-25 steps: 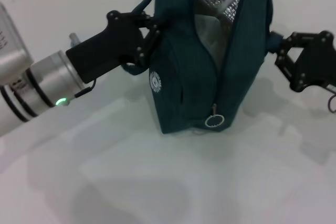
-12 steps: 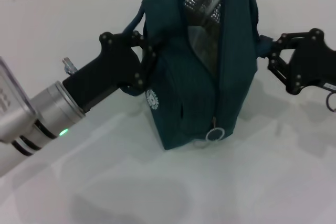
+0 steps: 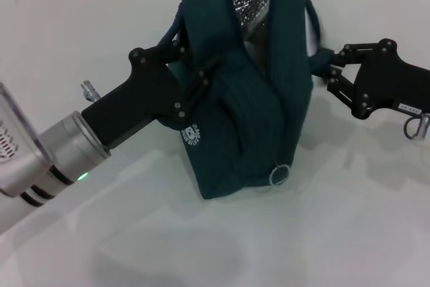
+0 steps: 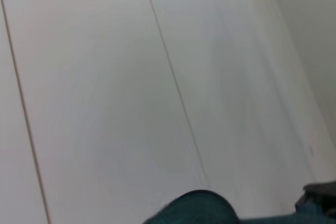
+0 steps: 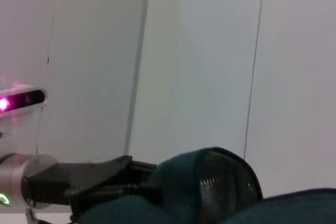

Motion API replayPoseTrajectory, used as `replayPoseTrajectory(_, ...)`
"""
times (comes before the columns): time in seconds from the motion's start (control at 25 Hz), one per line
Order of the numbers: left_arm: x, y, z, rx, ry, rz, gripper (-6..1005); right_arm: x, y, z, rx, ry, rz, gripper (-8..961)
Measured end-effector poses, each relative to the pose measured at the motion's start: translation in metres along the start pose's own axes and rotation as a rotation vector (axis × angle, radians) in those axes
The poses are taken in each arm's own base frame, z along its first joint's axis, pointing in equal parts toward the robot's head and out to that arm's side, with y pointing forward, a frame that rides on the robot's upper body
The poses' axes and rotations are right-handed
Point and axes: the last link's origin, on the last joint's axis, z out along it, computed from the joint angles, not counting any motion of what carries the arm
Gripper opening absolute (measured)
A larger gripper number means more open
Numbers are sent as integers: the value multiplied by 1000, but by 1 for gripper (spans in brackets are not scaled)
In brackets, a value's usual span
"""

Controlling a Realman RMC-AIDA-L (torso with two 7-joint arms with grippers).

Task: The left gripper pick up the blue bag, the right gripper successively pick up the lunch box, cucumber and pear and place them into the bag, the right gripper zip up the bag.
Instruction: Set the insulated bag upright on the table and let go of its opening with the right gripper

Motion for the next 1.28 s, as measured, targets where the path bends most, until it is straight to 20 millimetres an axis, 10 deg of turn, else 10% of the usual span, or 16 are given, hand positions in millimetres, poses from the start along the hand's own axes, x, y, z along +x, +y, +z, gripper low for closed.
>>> replayPoseTrajectory(0.48, -10, -8, 5, 33, -75, 15, 426, -3, 5, -15, 4, -46, 14, 435)
replayPoseTrajectory(1.28, -10, -13, 13, 32, -83, 28, 416, 7, 8, -47, 0, 23, 50, 429)
